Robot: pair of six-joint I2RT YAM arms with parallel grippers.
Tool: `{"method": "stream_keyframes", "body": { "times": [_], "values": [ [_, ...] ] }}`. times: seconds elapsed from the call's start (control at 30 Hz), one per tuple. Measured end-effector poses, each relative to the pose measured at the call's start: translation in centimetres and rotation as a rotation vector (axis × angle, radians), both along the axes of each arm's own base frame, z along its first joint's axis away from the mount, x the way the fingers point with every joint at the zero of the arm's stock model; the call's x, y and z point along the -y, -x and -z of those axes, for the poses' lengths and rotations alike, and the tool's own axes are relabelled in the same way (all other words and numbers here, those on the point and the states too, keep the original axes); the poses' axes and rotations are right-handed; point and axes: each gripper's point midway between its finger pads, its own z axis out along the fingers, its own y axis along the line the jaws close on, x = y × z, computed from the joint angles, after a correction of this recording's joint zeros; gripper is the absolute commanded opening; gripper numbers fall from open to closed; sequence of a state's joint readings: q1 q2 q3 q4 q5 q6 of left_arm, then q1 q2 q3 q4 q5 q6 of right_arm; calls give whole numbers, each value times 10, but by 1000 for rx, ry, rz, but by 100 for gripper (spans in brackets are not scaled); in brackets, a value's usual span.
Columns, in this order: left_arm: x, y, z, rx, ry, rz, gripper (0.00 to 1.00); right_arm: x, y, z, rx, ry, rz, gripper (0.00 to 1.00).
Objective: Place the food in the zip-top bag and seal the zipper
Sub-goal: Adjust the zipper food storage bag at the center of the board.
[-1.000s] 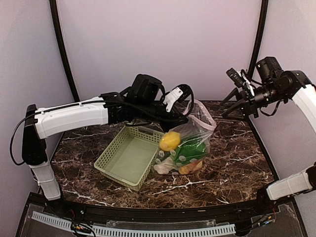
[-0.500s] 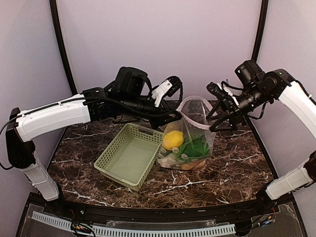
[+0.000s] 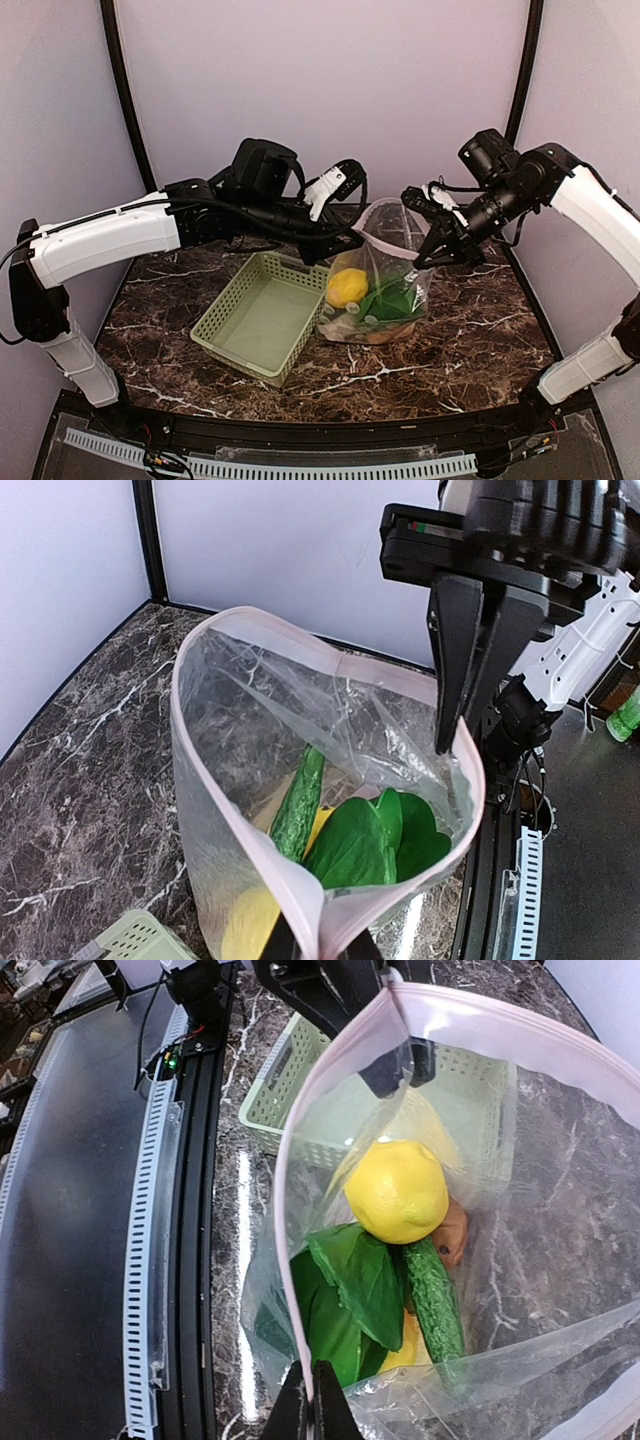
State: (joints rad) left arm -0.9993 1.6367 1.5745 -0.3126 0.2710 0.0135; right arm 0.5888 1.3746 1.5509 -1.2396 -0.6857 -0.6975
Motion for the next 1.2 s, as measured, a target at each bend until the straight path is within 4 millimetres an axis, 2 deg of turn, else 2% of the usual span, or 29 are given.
{"method": "stream_keyframes", "body": {
  "times": [0.1, 0.3, 0.33, 0.4, 0.43, 0.63, 0.77, 0.83, 1.1, 1.2],
  "values": [
    [-1, 0, 1, 0, -5, -3, 1, 7, -9, 3, 57, 46, 35, 0],
    [1, 3, 1, 10, -9, 8, 1, 26, -26, -9, 228, 93, 115, 0],
    [2, 4, 1, 14, -9, 13, 1, 28, -28, -12, 250, 94, 122, 6],
    [4, 4, -2, 23, -3, 17, 1, 31, -30, -15, 271, 88, 129, 31],
    [4, 4, -2, 26, -4, 17, 1, 34, -30, -16, 272, 88, 136, 38],
    [1, -2, -2, 53, -11, 14, 1, 51, -29, -24, 272, 76, 173, 58],
    [1, -4, -2, 76, -20, 17, 1, 82, -43, -34, 321, 42, 264, 62],
    [0, -4, -2, 83, -22, 21, 1, 95, -49, -33, 341, 46, 300, 63],
    [0, -4, 2, 101, -32, 33, 1, 96, -66, 10, 219, 51, 278, 63],
    [0, -4, 4, 103, -35, 36, 1, 89, -71, 16, 196, 24, 261, 62]
  ]
}}
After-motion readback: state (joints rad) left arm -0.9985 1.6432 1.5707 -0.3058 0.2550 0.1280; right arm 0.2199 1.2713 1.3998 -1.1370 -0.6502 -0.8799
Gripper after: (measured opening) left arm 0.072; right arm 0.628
